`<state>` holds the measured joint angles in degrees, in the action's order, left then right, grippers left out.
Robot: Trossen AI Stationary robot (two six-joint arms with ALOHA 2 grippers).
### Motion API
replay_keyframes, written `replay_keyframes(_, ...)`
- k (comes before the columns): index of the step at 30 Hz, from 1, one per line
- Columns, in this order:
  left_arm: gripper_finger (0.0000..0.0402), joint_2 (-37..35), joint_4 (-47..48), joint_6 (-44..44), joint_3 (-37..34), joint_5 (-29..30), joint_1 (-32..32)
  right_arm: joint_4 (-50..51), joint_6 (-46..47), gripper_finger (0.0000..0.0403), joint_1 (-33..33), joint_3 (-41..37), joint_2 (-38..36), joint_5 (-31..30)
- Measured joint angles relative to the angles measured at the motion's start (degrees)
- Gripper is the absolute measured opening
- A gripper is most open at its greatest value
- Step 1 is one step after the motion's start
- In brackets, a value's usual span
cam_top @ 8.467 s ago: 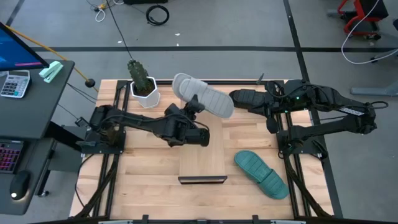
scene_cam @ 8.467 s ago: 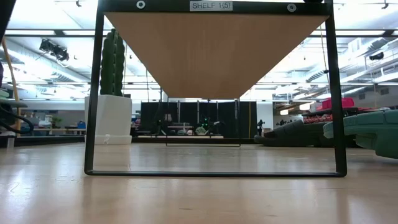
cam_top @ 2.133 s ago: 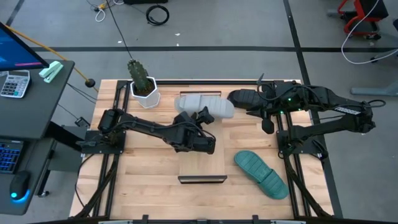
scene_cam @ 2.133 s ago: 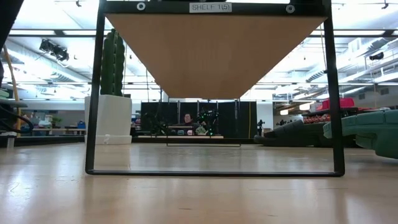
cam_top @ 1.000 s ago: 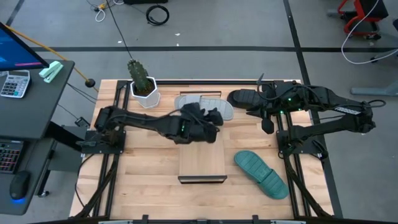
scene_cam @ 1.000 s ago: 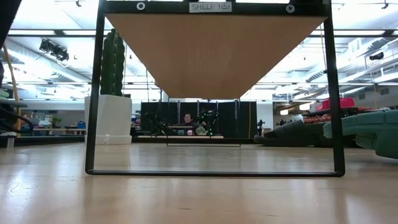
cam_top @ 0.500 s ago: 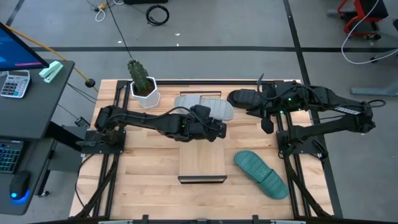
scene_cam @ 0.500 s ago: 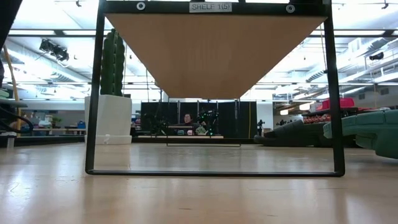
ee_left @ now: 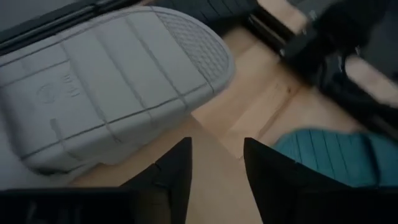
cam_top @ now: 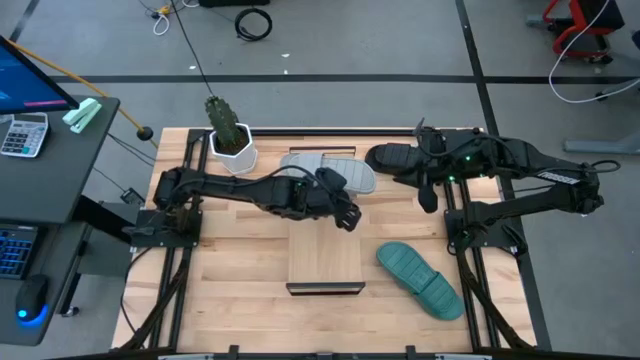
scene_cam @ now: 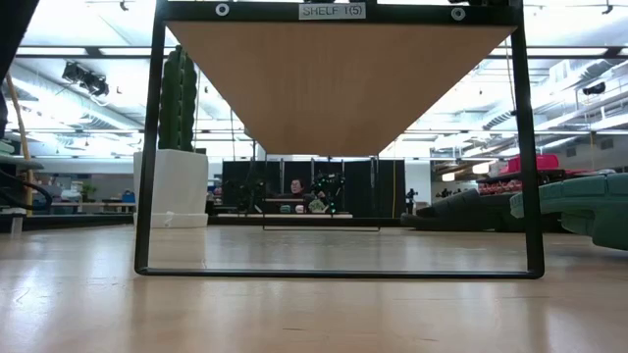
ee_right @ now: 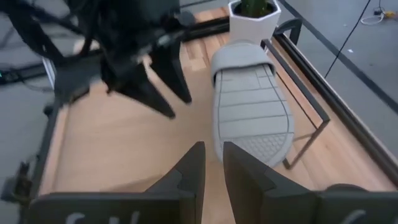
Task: Pick and place slippers onto the shelf
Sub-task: Put the gray pair of slippers on the shelf
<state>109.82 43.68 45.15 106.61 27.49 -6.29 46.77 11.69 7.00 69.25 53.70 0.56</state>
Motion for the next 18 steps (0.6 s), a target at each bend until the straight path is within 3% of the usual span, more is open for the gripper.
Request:
replay_keyframes(11,0.0110,0.00,2.62,-21.10,0.00,-9.00,3.64,-2.68,8.92,0.0065,-0.04,0.02,2.31,0.00)
replay_keyframes(18,0.0094,0.00,2.61,-32.33,-0.12,-9.68,6.07,-5.47,11.58,0.0065,-0.04,0.02,3.33,-0.04)
